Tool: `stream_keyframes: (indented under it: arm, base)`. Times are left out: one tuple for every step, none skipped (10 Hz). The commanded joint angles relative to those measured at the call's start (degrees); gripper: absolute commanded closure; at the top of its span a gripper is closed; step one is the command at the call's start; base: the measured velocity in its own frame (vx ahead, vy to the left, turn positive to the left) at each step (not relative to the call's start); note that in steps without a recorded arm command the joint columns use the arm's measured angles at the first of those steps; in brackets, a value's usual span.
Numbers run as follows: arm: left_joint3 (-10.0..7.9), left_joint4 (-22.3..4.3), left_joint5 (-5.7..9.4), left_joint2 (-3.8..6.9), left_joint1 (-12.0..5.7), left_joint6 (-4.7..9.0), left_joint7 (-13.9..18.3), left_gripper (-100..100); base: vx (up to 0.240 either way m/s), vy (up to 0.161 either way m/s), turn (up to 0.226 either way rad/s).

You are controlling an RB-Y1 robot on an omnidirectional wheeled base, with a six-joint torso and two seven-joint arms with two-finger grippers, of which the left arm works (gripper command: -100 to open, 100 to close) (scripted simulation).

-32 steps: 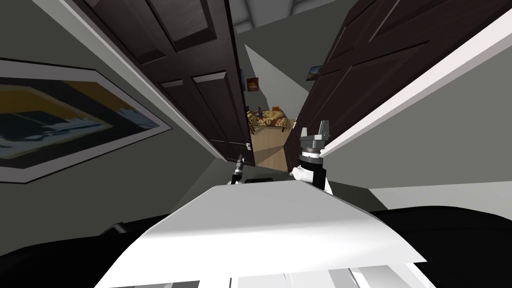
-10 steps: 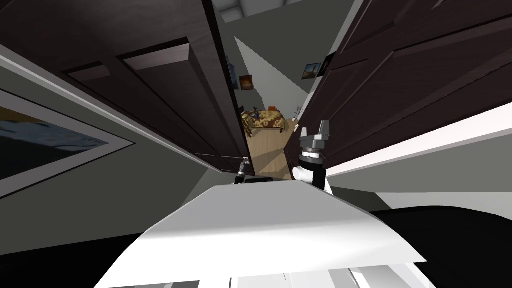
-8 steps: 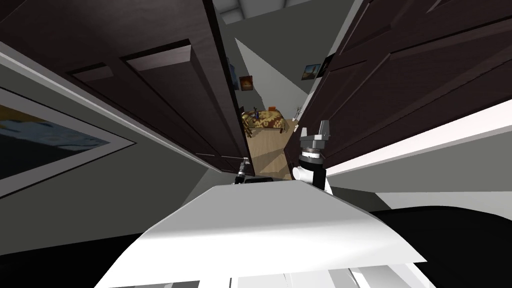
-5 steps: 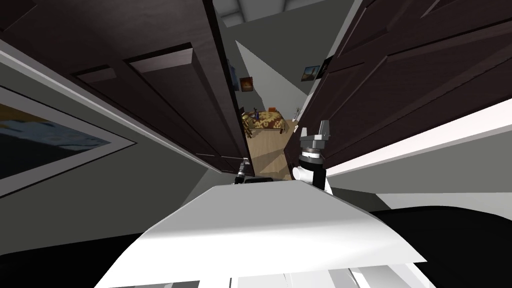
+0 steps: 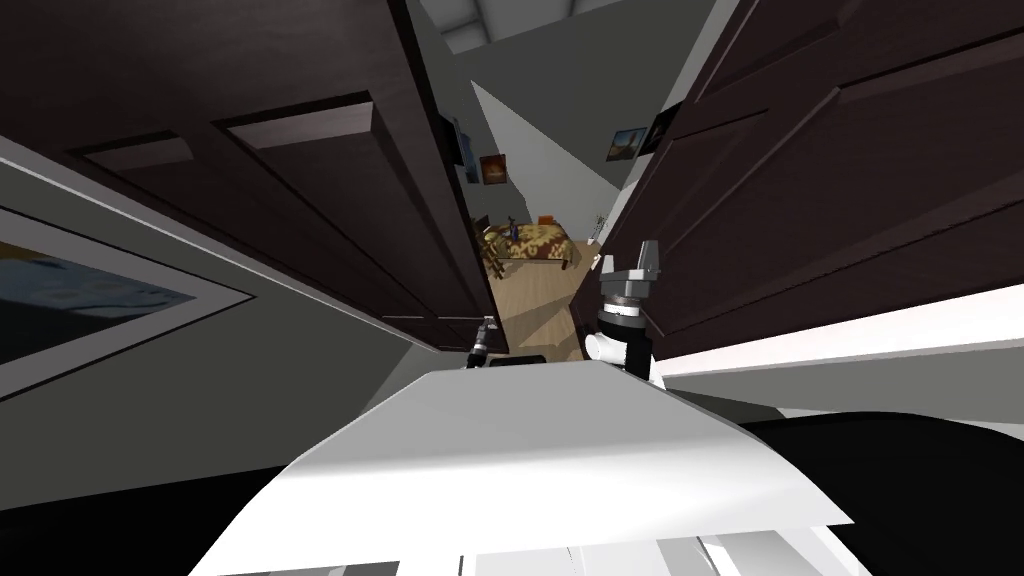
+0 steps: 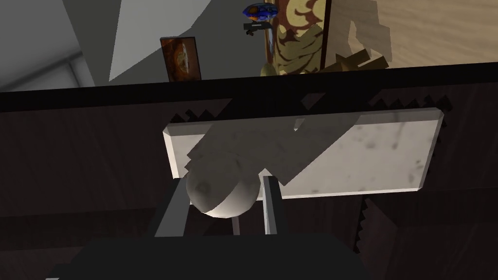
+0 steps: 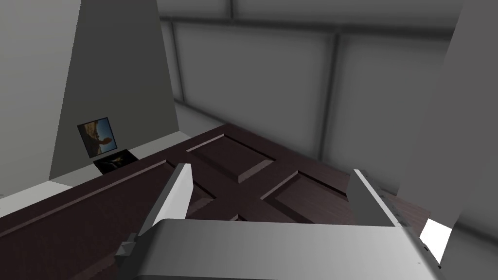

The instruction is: Push the door open

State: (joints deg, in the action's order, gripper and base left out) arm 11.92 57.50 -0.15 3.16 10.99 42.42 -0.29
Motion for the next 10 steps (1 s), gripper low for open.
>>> stream_keyframes:
  arm:
    - [-1.61,-0.2,0.66,0.85,-0.92,-0.01,0.1,100]
    - [-2.30,-0.3,0.95,0.99,-1.10,-0.03,-0.1,100]
    - [-3.07,-0.5,1.27,1.08,-1.30,-0.06,-0.4,100]
    - [-3.85,-0.7,1.58,1.16,-1.50,-0.08,-0.6,100]
    - [-2.82,0.7,1.37,1.06,-0.37,-0.41,-0.3,-100]
    - [-2.76,0.8,1.40,1.04,-0.22,-0.39,-0.3,-100]
    - [-2.70,0.9,1.43,1.00,-0.05,-0.36,-0.3,-100]
    - [-2.56,1.2,1.50,0.88,0.29,-0.31,-0.2,-100]
    - [-2.43,1.5,1.56,0.68,0.64,-0.26,-0.1,-100]
    - [-2.31,1.8,1.62,0.43,0.97,-0.21,0.0,-100]
  base:
    - [0.164,-0.083,0.029]
    - [0.143,-0.068,0.046]
    - [0.172,-0.079,0.107]
    - [0.174,-0.096,0.104]
    - [-0.062,-0.093,0.067]
    - [-0.170,-0.034,0.024]
    - [-0.164,-0.010,0.005]
    - [-0.183,-0.026,0.026]
    - [-0.201,-0.030,0.035]
    - [-0.205,-0.015,0.035]
